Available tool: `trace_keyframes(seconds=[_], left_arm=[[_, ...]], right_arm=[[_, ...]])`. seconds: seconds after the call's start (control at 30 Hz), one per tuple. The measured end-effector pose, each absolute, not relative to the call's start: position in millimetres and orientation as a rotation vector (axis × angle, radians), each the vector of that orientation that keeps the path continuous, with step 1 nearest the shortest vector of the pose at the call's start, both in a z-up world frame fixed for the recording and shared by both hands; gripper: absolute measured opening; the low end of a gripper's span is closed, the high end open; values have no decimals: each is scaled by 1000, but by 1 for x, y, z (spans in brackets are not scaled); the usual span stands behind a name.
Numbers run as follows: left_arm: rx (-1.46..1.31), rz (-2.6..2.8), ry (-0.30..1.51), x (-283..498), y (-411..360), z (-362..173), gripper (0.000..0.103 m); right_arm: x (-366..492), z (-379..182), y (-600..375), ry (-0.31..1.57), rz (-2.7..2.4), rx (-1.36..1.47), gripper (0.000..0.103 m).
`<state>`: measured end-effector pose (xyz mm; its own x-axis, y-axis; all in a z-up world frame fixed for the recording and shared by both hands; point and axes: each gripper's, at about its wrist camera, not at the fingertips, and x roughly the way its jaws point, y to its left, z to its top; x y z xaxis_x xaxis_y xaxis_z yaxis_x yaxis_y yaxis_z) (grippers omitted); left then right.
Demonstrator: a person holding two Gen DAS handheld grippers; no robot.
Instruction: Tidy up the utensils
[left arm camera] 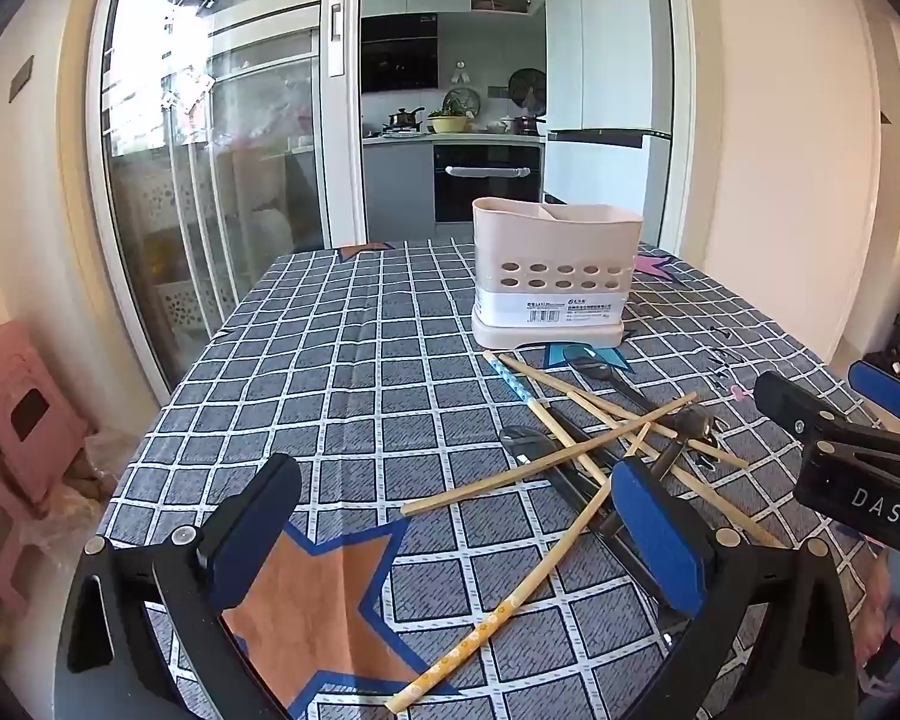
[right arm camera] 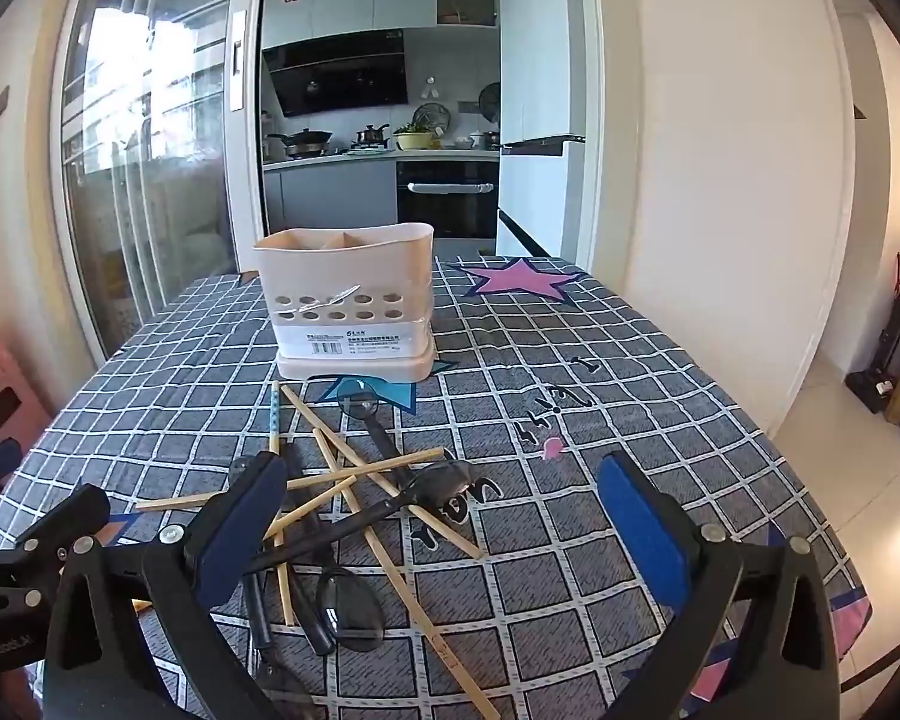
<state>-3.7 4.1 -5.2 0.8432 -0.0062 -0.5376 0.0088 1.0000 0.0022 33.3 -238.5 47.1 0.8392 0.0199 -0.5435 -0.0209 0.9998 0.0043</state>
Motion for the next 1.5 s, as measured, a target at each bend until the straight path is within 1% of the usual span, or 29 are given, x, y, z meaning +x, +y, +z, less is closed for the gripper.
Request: trace_keyframes(seconds=[1.5], left_arm=[[6, -8, 558, -6, 3, -4, 103]], right_arm=[[32, 45, -235, 574, 34, 7, 103]])
